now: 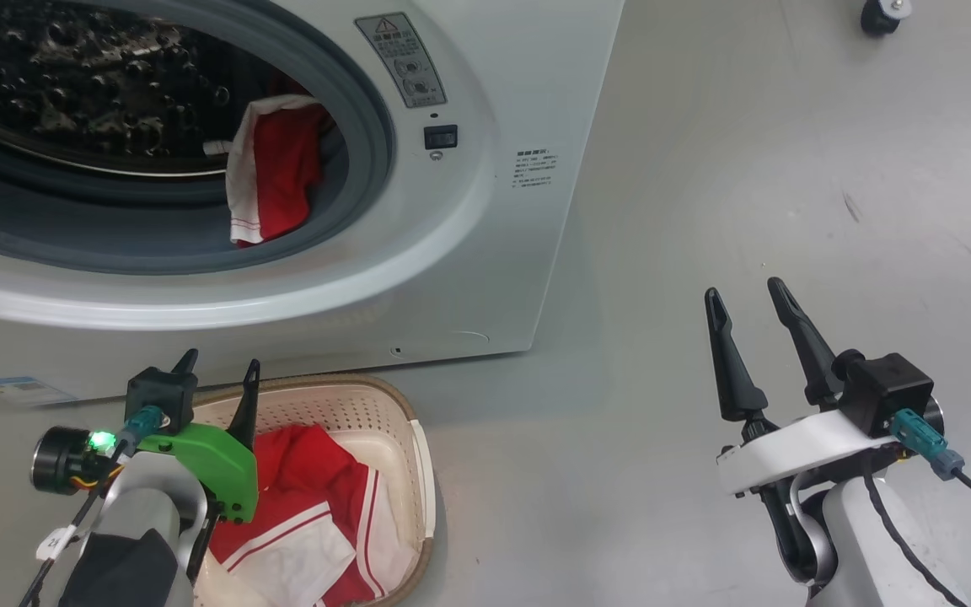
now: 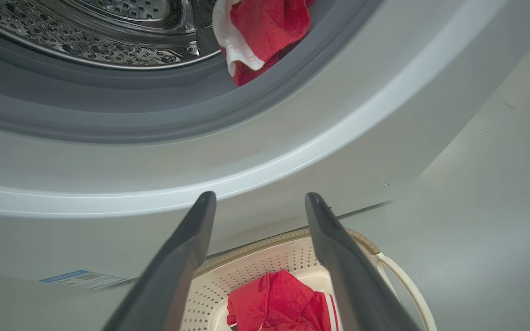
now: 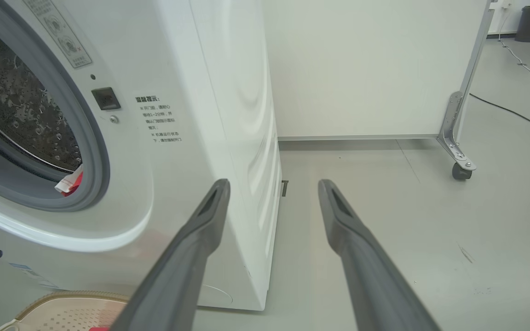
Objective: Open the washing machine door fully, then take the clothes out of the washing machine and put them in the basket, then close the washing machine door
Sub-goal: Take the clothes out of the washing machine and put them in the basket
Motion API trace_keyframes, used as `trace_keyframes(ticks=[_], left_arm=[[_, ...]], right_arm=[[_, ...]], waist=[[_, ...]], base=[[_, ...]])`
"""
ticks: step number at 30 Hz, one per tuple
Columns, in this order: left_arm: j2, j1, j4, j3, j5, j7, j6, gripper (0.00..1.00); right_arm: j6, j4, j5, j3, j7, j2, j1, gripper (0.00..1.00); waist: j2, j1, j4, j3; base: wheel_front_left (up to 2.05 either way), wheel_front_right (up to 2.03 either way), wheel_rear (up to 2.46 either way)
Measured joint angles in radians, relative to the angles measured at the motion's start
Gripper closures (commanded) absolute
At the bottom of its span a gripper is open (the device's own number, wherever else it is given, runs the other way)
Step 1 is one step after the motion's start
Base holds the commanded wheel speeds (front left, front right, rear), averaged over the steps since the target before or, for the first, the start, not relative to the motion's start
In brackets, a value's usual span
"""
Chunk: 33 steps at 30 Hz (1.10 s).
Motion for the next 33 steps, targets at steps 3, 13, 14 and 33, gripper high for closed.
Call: trace_keyframes(ticks=[3, 13, 14, 33], left_arm=[[-0.006, 0.001, -0.026, 0.000, -0.003, -0.008, 0.000, 0.00], [-0.015, 0.074, -0.158, 0.054, -0.051, -0.008, 0.011, 0.00], [-0.016, 0.081, -0.184, 0.065, -0.060, -0.008, 0.015, 0.00], [-0.030, 0.324, -0.411, 0.103, -0.088, -0.008, 0.037, 0.00]], right_arm=[[0.000, 0.004, 0.000, -0.004, 0.000, 0.000, 0.024, 0.00], [0.001, 0.009, 0.000, -0.016, 0.000, -0.002, 0.094, 0.00], [0.001, 0.009, 0.000, -0.016, 0.000, -0.002, 0.100, 0.00], [0.010, -0.003, 0.007, -0.013, 0.000, -0.002, 0.186, 0.00]], waist=[[0.0000, 0.0000, 0.019, -0.037], [0.0000, 0.0000, 0.079, -0.159], [0.0000, 0.0000, 0.084, -0.170], [0.0000, 0.0000, 0.102, -0.290]], base=[[0.00, 0.00, 0.00], [0.00, 0.00, 0.00], [0.00, 0.00, 0.00], [0.00, 0.00, 0.00]])
